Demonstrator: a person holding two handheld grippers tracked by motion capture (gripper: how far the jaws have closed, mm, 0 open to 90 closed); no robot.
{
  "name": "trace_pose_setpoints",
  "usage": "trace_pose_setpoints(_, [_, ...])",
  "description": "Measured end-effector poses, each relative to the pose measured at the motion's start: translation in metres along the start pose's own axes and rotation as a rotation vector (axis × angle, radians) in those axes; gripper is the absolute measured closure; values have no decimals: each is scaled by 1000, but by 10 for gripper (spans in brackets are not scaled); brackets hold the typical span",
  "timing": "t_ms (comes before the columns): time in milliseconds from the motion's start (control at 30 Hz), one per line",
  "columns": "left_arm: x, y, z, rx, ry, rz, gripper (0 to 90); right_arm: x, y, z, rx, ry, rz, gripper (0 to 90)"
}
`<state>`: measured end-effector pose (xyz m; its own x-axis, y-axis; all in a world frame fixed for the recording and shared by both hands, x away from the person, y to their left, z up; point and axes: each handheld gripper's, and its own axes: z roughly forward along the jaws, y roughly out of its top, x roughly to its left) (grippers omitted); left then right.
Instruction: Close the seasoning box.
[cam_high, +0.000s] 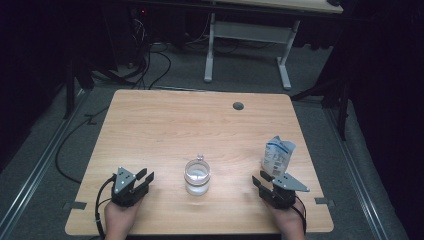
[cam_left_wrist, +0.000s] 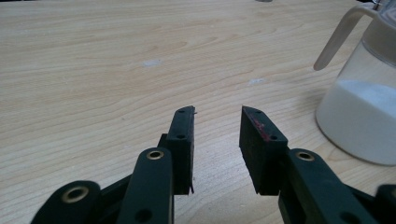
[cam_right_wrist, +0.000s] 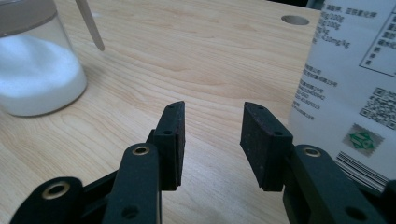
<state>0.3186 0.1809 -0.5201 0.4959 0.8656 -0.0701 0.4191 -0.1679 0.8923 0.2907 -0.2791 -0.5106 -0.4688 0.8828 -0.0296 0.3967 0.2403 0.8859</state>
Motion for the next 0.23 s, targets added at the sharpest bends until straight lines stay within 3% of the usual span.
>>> trace_pose_setpoints(233, [0,0,0,-1,1,2,652,6,0,5,6,13,-25,597])
